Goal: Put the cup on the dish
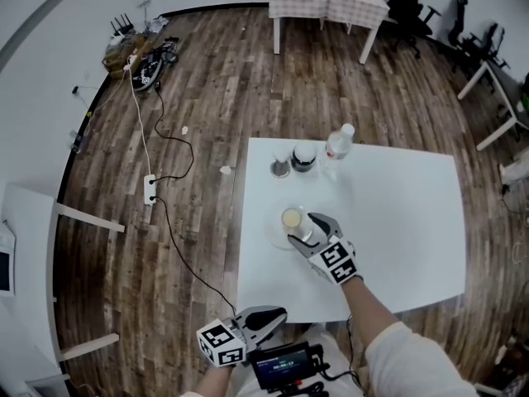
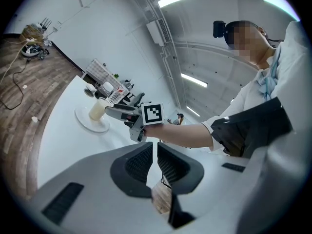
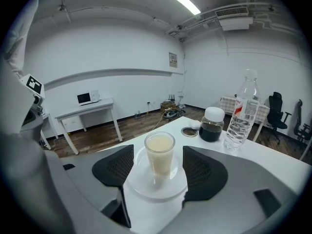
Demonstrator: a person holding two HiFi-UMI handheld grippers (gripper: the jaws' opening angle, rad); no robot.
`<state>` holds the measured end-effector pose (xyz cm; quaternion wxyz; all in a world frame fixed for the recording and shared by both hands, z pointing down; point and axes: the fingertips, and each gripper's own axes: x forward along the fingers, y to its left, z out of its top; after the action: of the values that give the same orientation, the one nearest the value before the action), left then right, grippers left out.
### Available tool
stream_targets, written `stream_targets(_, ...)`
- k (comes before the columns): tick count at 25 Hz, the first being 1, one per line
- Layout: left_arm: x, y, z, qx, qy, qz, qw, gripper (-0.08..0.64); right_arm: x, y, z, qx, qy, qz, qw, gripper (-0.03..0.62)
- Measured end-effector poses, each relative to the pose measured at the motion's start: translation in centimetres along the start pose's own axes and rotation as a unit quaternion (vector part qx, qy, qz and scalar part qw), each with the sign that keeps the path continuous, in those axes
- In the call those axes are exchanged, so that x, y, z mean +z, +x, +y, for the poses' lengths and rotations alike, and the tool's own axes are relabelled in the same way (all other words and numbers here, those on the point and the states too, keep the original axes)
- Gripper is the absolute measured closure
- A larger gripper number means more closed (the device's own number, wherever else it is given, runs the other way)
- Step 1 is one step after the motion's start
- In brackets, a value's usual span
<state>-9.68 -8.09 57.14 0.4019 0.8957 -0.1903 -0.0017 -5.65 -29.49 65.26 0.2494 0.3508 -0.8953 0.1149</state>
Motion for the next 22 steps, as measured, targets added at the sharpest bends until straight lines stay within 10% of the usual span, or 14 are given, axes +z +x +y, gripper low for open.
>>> stream_targets(13,0.8,1.7,0.1,-0.006,0.008,-0.004,0.9999,0.541,0.3,-3.8,2.8,0.030,-0.003,-0.016,0.999,0.279)
stream_targets(22,1.4,3.0,0.8,0.010,0.014,0.003,0.9998,0.541,0.9,-8.0,3.8,0.045,0.006,-0.039,0.998,0.518)
